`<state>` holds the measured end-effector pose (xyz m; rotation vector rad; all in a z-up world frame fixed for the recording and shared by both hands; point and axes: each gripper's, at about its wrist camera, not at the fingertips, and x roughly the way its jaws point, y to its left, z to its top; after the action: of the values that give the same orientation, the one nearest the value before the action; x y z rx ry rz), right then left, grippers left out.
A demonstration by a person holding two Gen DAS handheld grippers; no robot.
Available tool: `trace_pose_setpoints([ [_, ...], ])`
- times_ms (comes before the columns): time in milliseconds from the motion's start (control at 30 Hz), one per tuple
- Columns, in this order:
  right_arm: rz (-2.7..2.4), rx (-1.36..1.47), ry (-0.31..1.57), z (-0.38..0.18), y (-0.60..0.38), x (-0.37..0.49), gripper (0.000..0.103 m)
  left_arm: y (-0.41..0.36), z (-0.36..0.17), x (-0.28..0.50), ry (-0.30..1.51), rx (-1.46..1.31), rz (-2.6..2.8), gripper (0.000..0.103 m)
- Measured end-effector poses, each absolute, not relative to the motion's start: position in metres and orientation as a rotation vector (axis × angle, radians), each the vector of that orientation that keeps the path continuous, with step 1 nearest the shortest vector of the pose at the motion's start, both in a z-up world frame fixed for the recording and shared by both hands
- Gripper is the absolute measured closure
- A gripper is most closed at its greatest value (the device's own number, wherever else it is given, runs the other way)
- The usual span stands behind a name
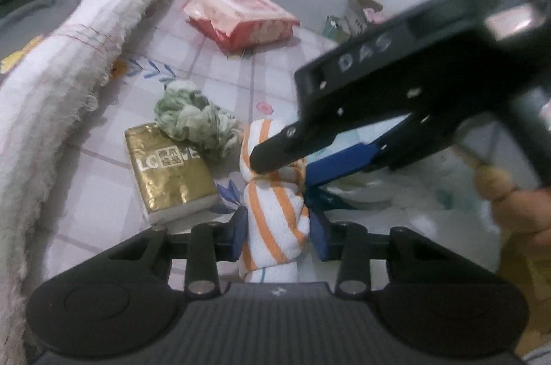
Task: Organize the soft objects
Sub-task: 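Move the right tool back and close on the striped sock toy, then carry the striped sock toy with the right tool into the box, release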
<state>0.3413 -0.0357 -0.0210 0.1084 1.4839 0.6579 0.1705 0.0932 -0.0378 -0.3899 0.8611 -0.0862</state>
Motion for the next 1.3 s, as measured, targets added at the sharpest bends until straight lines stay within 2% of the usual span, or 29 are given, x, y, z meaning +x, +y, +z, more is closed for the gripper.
trace_pose_setpoints([
  [200,0.761,0.214,1.454,0.002,-0.047,0.323,0.065,0.091,-0.002,0.133,0.783,-0.365,-0.055,0.066],
  [400,0.856,0.326,1.337,0.050,-0.090,0.297,0.068,0.072,0.044,0.108,0.695,-0.298,-0.080,0.066],
  [567,0.853,0.376,1.185,0.097,-0.162,0.273,0.069,0.029,0.079,0.101,0.618,-0.222,-0.192,0.066],
  [733,0.735,0.434,1.095,0.122,-0.257,0.252,0.069,-0.039,0.095,0.109,0.615,-0.162,-0.382,0.063],
  [1033,0.519,0.441,1.080,0.098,-0.382,0.216,0.070,-0.138,0.065,0.124,0.775,-0.168,-0.650,0.053],
  [1300,0.465,0.209,1.161,0.048,-0.397,0.226,0.070,-0.120,0.042,0.126,0.819,-0.179,-0.532,0.052],
])
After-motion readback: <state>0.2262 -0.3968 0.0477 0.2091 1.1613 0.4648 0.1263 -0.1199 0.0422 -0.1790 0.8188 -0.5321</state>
